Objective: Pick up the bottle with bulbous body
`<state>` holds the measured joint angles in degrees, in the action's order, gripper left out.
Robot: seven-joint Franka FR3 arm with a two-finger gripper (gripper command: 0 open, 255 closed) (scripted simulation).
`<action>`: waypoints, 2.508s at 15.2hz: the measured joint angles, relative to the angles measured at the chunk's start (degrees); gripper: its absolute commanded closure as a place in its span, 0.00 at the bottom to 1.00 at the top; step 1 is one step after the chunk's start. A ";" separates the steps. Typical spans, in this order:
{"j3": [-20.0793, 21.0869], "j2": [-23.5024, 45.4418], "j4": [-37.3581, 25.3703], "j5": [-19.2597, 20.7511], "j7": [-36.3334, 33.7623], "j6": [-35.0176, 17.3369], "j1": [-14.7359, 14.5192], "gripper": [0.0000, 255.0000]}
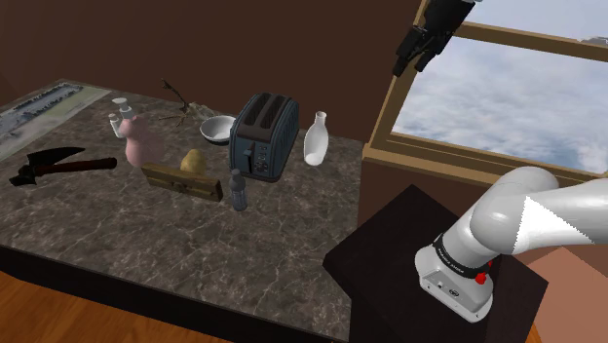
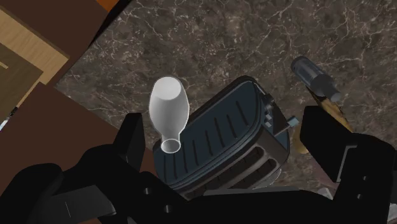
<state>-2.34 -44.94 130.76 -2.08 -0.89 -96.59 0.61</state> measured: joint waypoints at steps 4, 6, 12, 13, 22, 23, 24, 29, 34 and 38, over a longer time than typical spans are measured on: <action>-0.79 2.95 0.94 0.46 1.35 -3.54 0.01 0.00; -1.01 5.55 1.68 0.61 2.03 -6.61 -0.16 0.00; -2.31 15.44 2.27 1.04 4.83 -16.32 -0.50 0.00; -2.43 17.26 2.47 1.03 5.17 -18.15 -0.61 0.00; -4.16 35.83 -2.31 0.15 9.79 -30.80 -1.17 0.00; -4.42 37.73 -3.25 -0.03 10.52 -31.60 -1.10 0.00; -4.51 40.22 -5.01 -0.30 11.00 -32.24 -1.15 0.00; -4.62 49.99 -9.41 -1.42 13.32 -36.87 -1.07 0.00; -4.33 60.60 -17.05 -2.61 15.29 -39.28 -0.58 0.00; -4.13 63.16 -17.01 -3.10 15.78 -41.82 -0.41 0.00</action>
<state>-6.47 18.22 113.75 -5.18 14.89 -138.41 0.20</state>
